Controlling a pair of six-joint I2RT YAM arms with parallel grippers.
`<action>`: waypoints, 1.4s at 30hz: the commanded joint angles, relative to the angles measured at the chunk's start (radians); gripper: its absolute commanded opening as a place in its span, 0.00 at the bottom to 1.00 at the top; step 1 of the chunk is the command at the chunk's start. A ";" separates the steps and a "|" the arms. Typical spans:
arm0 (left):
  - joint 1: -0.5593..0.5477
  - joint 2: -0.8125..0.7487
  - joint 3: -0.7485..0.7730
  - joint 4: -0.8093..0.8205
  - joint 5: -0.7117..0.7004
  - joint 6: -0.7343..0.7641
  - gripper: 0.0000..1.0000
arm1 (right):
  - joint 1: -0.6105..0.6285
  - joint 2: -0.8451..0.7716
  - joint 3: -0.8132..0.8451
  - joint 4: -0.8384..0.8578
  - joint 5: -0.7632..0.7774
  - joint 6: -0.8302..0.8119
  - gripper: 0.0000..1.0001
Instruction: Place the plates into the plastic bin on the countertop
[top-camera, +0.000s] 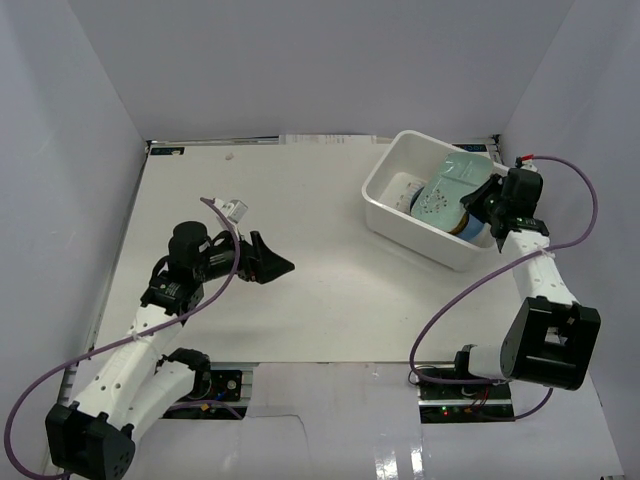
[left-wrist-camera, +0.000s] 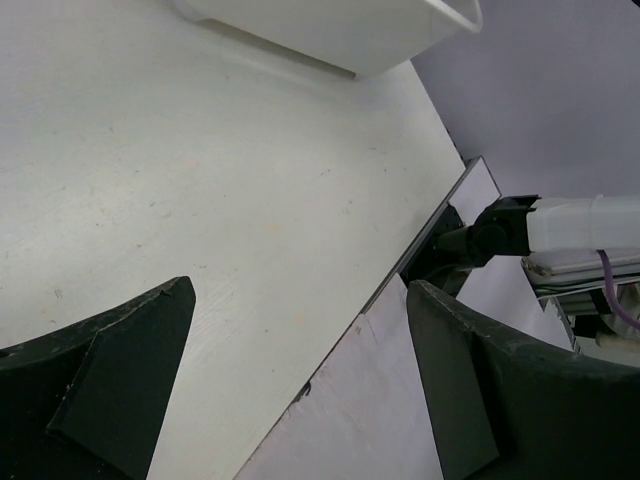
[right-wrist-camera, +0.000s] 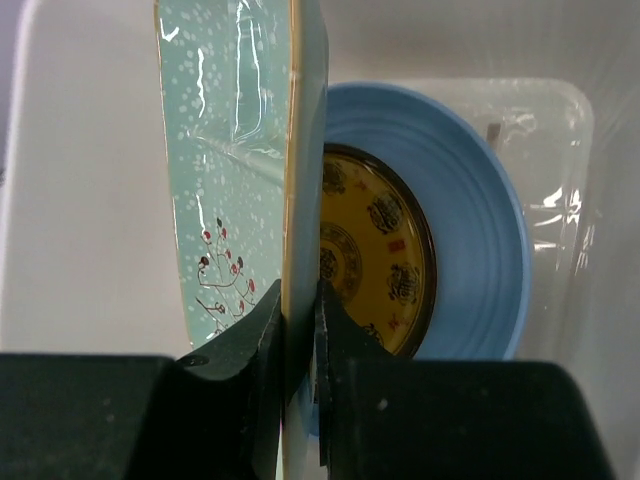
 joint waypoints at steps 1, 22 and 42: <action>-0.013 -0.007 -0.030 -0.002 0.003 0.052 0.98 | 0.003 0.002 -0.008 0.150 -0.060 0.039 0.08; -0.047 0.002 -0.020 -0.037 -0.088 0.090 0.98 | 0.112 0.020 0.103 -0.169 0.275 -0.181 0.90; -0.046 -0.094 0.302 -0.085 -0.321 -0.044 0.98 | 0.149 -0.718 -0.064 0.015 -0.216 0.077 0.90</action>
